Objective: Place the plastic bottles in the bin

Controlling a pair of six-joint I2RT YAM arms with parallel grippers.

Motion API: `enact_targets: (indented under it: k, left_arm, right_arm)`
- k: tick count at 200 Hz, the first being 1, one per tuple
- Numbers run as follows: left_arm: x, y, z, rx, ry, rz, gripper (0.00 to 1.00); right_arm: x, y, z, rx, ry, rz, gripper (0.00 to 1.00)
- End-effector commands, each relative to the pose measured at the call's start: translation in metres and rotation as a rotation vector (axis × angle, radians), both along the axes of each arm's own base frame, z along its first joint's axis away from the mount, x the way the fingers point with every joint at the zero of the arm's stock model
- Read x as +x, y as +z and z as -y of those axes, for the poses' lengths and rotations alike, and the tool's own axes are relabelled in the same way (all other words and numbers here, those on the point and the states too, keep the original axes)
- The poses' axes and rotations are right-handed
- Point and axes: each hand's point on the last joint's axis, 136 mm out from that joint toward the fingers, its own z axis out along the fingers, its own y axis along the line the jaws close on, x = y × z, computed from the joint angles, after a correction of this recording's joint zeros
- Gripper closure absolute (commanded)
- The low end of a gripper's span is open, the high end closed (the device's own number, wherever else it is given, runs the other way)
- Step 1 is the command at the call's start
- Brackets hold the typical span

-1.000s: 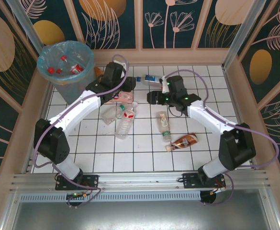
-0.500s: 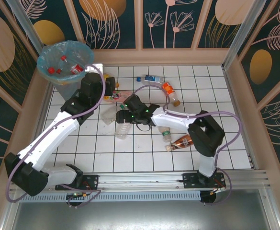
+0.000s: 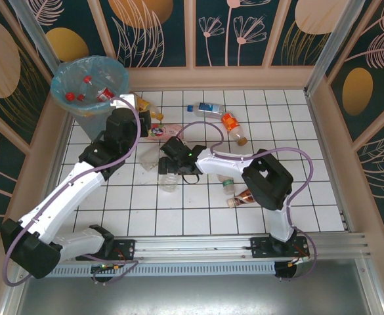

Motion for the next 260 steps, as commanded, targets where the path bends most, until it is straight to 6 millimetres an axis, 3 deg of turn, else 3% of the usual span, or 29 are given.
enact_targets:
  k: [1, 44, 70, 110, 124, 187, 217, 260]
  left_arm:
    - [0.000, 0.003, 0.001, -0.006, -0.007, 0.021, 0.42]
    - [0.005, 0.000, 0.010, -0.027, -0.037, 0.006, 0.41]
    - [0.008, 0.007, 0.016, -0.041, -0.055, 0.014, 0.39]
    - [0.009, 0.035, 0.038, -0.125, -0.149, 0.027, 0.34]
    - [0.010, 0.041, 0.052, -0.158, -0.212, 0.000, 0.27]
    - [0.000, 0.079, 0.126, -0.401, -0.542, -0.102, 0.27]
    - [-0.003, 0.068, 0.144, -0.421, -0.620, -0.174, 0.31]
    - [-0.006, 0.037, 0.158, -0.434, -0.678, -0.277, 0.35]
  right_arm:
    - [-0.005, -0.012, 0.014, -0.057, -0.021, -0.019, 0.17]
    - [-0.008, -0.003, 0.019, -0.012, 0.003, -0.022, 0.24]
    - [-0.006, 0.017, 0.021, 0.023, 0.023, 0.018, 0.29]
    - [-0.012, 0.073, 0.022, 0.138, 0.118, 0.172, 0.35]
    - [-0.019, 0.094, 0.027, 0.206, 0.158, 0.240, 0.37]
    - [-0.049, 0.173, 0.057, 0.398, 0.286, 0.538, 0.40]
    - [-0.060, 0.205, 0.064, 0.479, 0.337, 0.654, 0.41]
    - [-0.075, 0.227, 0.059, 0.575, 0.401, 0.709, 0.41]
